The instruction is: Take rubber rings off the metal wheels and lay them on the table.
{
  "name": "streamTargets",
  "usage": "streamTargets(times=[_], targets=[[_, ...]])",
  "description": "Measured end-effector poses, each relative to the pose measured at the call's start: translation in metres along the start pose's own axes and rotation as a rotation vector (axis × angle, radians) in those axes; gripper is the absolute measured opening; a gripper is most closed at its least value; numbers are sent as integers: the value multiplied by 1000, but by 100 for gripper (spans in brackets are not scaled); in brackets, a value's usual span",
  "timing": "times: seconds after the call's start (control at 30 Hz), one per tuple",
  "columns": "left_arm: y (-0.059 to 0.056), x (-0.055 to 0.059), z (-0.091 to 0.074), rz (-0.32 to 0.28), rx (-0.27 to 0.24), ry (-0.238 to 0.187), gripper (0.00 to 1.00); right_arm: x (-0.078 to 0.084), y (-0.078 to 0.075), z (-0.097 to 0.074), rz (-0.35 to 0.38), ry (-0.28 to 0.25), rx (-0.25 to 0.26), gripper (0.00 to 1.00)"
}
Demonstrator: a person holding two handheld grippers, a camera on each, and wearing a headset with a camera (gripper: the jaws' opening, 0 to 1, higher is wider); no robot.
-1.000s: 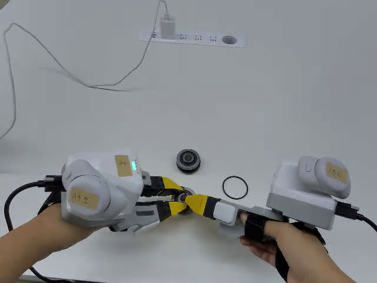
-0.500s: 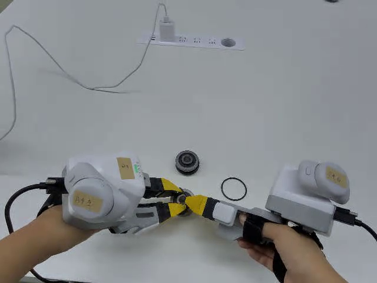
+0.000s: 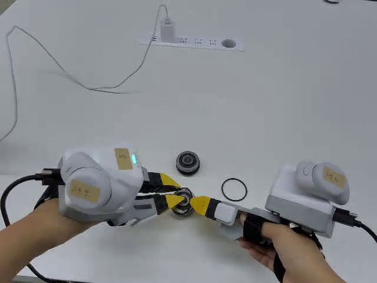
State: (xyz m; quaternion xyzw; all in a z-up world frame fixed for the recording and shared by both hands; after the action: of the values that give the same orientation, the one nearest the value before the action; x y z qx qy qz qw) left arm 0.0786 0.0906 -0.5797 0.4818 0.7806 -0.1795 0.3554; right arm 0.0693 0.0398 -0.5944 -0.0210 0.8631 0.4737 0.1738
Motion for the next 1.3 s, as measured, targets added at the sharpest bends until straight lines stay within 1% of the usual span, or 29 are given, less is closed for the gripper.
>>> streamTargets(times=[0.03, 0.1, 0.13, 0.33, 0.6, 0.7, 0.87, 0.97, 1.1, 1.2, 1.27, 1.3], targets=[[1, 0, -1, 0, -6, -1, 14, 0, 0, 0, -1, 0, 1, 1], [4, 2, -5, -5, -16, -2, 14, 0, 0, 1, -3, 2, 1, 1], [4, 2, -7, -17, -19, -7, 14, -1, 0, 1, -3, 1, 1, 1], [6, 5, -13, -37, -30, -13, 19, -1, 2, 3, -5, 3, -2, 1], [10, 9, -27, -72, -49, -24, 22, -1, 11, 11, -8, 14, -24, 1], [13, 12, -31, -80, -63, -20, 23, -1, 15, 12, -6, 14, -36, 1], [17, 14, -37, -98, -80, -29, 24, -4, 24, 10, -6, 10, -60, 1], [19, 14, -38, -108, -93, -32, 25, -10, 29, 5, -1, -7, -80, 1], [22, 10, -38, -115, -104, -43, 26, -20, 29, -2, 3, -38, -81, 1], [22, 6, -36, -112, -105, -52, 25, -28, 21, -10, 1, -63, -59, 1], [20, 2, -35, -112, -102, -62, 25, -37, 11, -19, 12, -99, -37, 1], [19, -1, -34, -110, -100, -70, 26, -42, 5, -25, 26, -127, -27, 1]])
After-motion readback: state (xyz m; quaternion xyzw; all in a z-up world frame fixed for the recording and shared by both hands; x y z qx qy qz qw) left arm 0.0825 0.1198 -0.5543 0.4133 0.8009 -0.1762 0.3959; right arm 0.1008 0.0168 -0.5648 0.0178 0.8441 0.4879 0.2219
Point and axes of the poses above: the centre of the closed fingertips' face, and the gripper's own axes: z roughly forward along the fingers, y roughly to its left, x roughly out of its underside, the point moved 2 cm from there along -z, roughly backward along the fingers, and after that the axes turned 6 degrees about y, right-handed, at the moved point
